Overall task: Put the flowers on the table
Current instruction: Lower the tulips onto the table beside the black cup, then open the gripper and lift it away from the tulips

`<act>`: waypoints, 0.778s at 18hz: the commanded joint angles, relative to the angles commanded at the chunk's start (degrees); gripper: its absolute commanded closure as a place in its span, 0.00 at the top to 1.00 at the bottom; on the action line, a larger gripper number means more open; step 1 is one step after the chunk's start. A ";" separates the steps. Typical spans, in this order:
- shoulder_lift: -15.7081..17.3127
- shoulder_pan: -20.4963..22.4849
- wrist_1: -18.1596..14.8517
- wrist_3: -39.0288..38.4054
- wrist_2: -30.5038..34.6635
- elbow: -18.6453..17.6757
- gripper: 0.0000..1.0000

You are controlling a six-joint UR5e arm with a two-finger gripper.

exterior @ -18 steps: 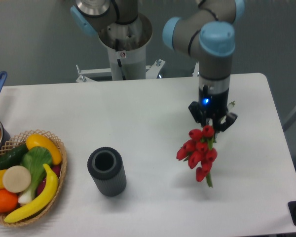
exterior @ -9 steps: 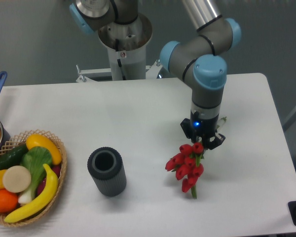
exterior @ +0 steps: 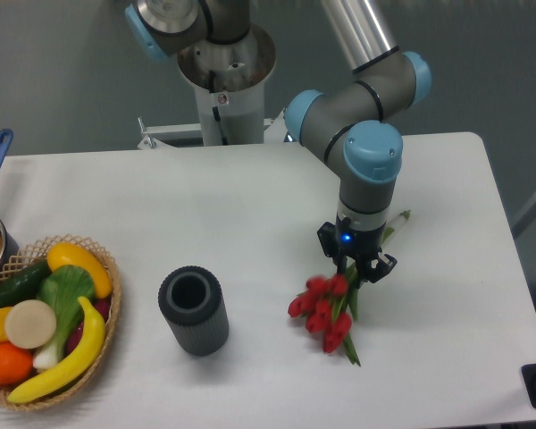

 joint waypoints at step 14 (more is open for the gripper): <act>9.84 3.95 -3.32 0.98 -8.17 5.71 1.00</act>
